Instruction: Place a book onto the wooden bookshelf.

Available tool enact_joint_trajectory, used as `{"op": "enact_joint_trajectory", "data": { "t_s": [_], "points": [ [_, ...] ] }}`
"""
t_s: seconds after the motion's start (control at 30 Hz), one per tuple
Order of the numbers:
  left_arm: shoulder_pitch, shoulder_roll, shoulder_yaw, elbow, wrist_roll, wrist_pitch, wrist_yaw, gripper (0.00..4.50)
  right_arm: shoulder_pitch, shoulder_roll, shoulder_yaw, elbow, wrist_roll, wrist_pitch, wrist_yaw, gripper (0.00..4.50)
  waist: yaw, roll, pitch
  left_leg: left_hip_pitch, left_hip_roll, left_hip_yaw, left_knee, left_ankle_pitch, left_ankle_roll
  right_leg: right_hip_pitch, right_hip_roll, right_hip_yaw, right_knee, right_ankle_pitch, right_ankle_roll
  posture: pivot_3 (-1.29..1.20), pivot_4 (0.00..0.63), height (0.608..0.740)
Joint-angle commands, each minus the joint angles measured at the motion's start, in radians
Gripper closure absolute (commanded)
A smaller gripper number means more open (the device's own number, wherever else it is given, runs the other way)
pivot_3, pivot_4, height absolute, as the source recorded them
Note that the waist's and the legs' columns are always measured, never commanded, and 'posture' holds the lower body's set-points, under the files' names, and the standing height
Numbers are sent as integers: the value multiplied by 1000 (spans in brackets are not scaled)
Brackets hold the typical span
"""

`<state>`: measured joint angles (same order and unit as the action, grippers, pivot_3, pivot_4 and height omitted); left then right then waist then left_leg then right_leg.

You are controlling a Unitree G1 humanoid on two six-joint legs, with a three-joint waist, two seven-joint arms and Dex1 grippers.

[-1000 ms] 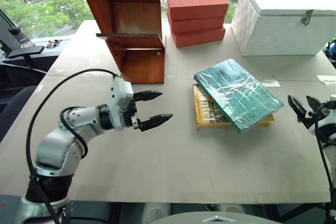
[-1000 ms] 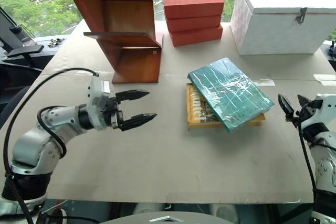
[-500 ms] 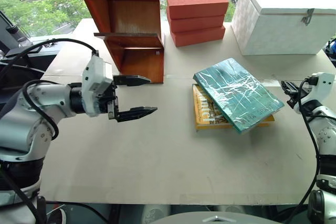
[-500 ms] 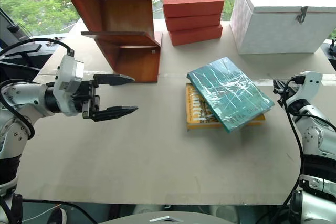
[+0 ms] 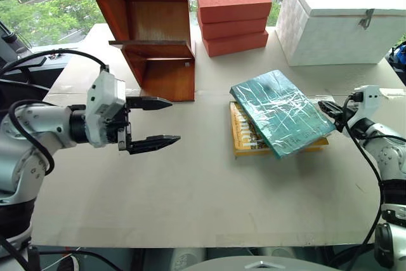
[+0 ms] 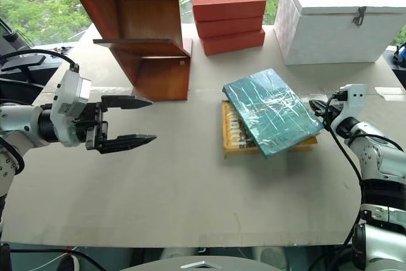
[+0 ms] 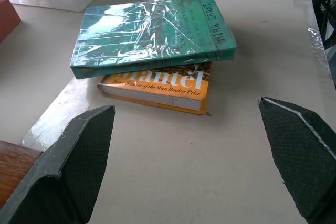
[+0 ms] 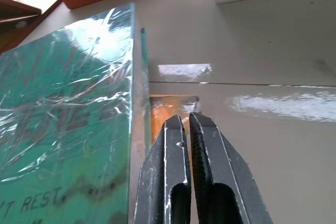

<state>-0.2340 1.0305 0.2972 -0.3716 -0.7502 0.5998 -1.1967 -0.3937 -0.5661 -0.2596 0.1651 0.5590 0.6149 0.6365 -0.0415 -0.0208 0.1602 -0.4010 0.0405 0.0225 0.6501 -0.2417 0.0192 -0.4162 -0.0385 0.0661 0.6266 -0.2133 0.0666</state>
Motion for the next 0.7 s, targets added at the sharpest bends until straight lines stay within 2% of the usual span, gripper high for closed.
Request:
{"op": "enact_joint_trajectory", "data": {
  "t_s": [0.03, 0.2, 0.7],
  "points": [
    [-7, 6, 24, -27, -17, -3, 1, 0, 14, -3, 29, -103, 34, 30, 60, 4470, 0, 0, 0, 0, 0, 0, 0, 0, 0, 0, 0, 0, 0, 0, 0, 0, 150, 740],
    [-5, -1, 17, -27, -12, -8, 4, 0, 24, 32, 72, -150, 35, 58, 65, 4470, 0, 0, 0, 0, 0, 0, 0, 0, 0, 0, 0, 0, 0, 0, 0, 0, 150, 740],
    [36, -9, 26, -25, -11, -8, 3, 0, -9, 63, 134, -119, -21, 7, 91, 4470, 0, 0, 0, 0, 0, 0, 0, 0, 0, 0, 0, 0, 0, 0, 0, 0, 150, 740]
  ]
}}
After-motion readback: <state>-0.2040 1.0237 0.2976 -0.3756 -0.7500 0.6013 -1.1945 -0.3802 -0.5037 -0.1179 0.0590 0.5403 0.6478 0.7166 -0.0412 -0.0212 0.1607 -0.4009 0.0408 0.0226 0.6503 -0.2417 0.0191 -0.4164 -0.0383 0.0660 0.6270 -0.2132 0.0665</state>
